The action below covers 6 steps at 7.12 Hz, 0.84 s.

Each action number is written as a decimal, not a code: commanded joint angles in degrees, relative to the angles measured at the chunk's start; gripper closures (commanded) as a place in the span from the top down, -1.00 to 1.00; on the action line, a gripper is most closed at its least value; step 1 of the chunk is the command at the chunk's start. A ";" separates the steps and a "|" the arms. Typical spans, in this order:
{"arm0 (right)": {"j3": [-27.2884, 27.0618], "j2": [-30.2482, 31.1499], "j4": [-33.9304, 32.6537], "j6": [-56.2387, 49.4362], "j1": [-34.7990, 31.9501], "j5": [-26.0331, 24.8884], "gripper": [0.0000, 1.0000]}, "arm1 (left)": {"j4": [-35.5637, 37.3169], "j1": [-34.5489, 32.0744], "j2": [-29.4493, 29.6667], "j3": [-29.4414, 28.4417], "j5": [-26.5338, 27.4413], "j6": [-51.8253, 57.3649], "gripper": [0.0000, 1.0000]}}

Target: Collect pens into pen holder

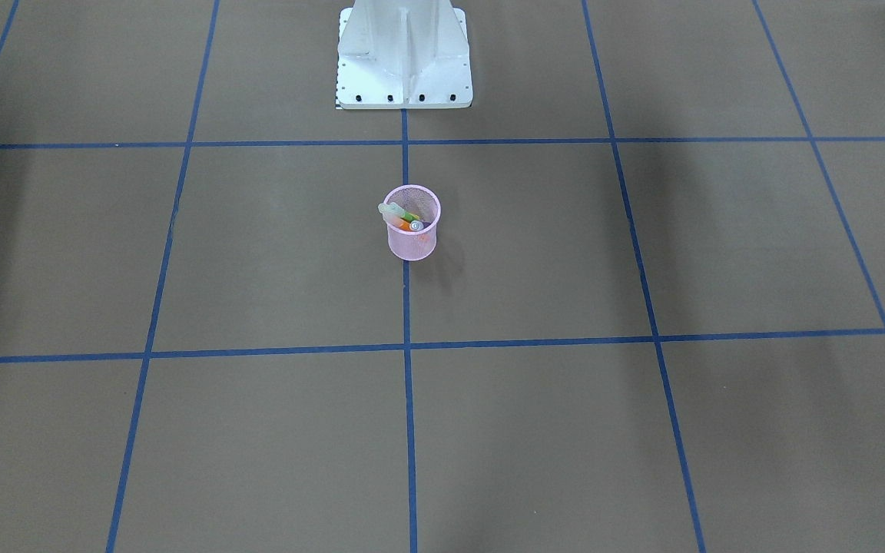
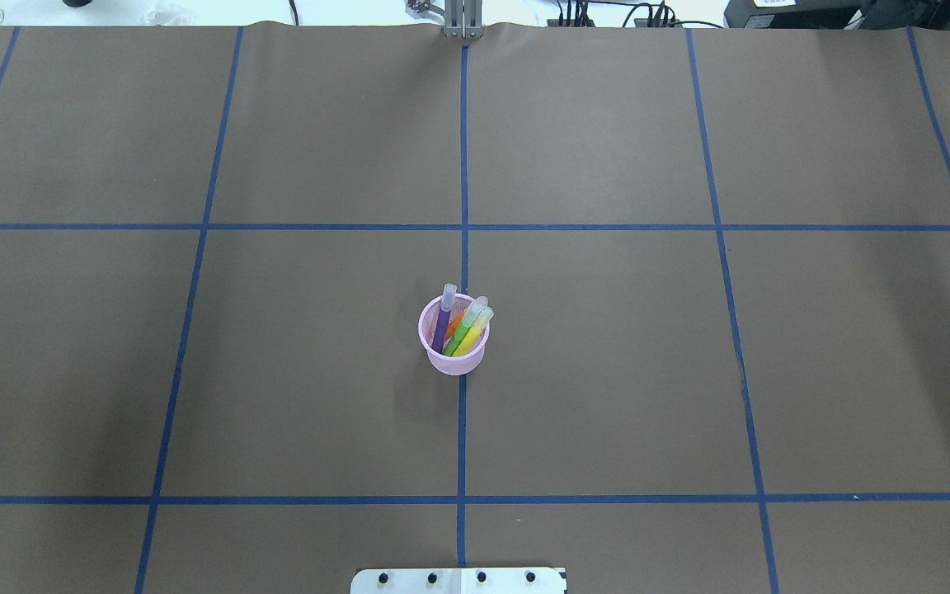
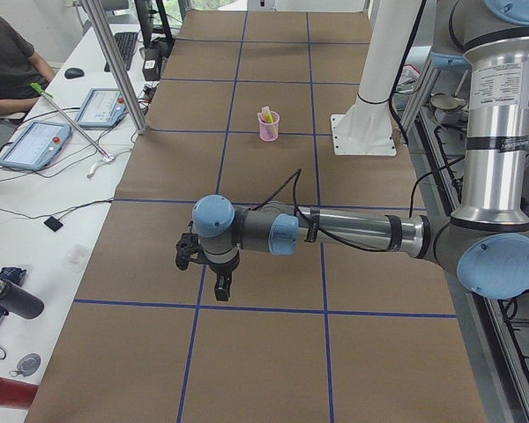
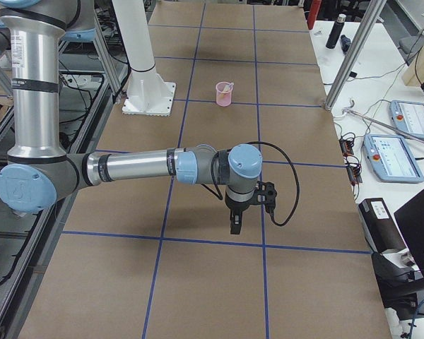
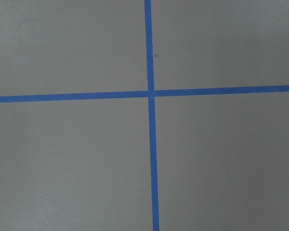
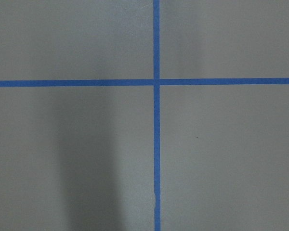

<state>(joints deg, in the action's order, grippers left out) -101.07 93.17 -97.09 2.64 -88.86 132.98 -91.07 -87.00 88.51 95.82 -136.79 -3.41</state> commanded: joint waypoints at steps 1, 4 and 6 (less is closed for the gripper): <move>0.00 0.00 0.06 0.09 0.00 0.00 1.00 | -0.16 -0.01 0.00 0.07 1.61 -0.10 1.00; -0.09 -0.09 0.06 0.09 0.00 0.09 1.00 | -0.16 -0.01 0.26 0.07 1.70 -0.28 1.00; -0.09 -0.09 0.06 0.09 0.00 0.09 1.00 | -0.25 -0.01 0.52 0.16 1.79 -1.60 1.00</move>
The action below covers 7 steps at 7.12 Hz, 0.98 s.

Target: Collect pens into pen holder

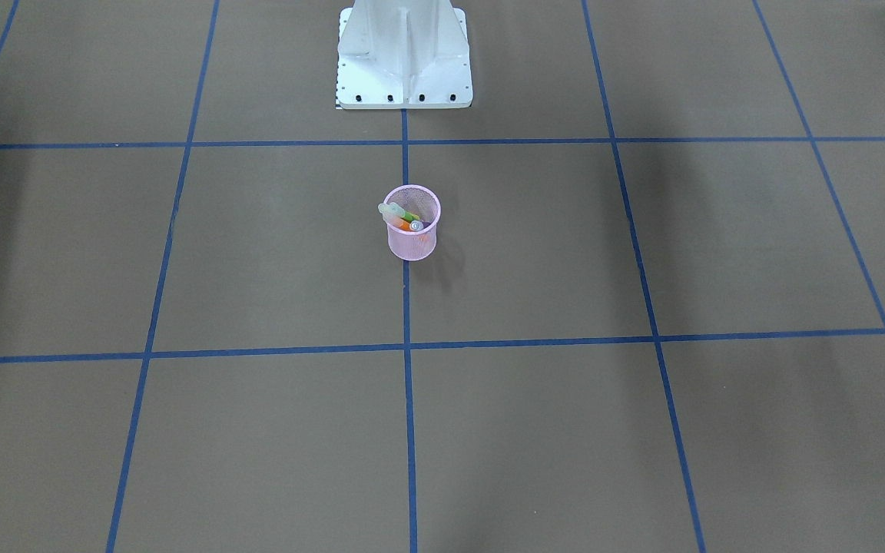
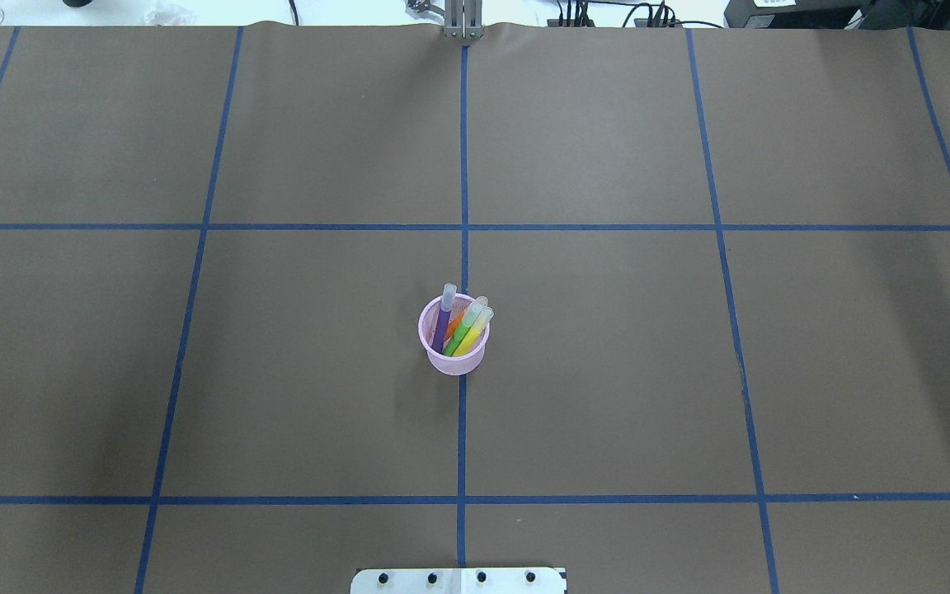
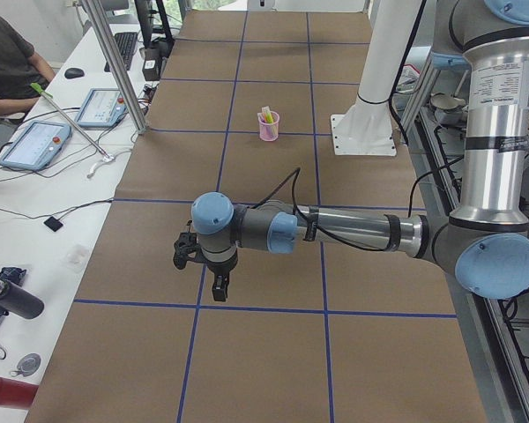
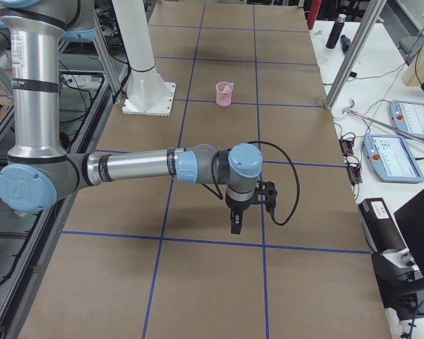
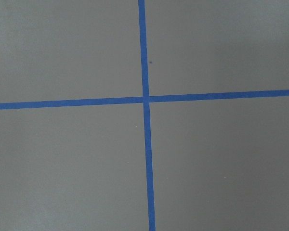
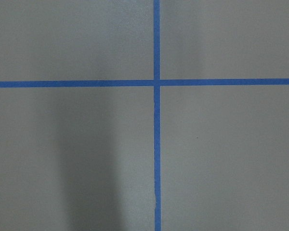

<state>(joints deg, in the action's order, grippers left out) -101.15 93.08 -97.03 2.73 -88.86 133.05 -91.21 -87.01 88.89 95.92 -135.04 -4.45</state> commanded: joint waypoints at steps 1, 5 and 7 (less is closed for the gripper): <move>-0.01 0.00 0.00 0.00 0.00 0.01 1.00 | -0.11 0.00 0.23 0.49 0.04 -0.82 1.00; -0.19 -0.18 0.00 -0.09 0.00 0.01 1.00 | -0.20 0.17 0.49 0.50 -0.14 -0.30 1.00; -0.36 -0.18 0.00 -0.09 0.00 -0.16 1.00 | -0.20 0.17 0.14 0.59 -0.23 -0.21 1.00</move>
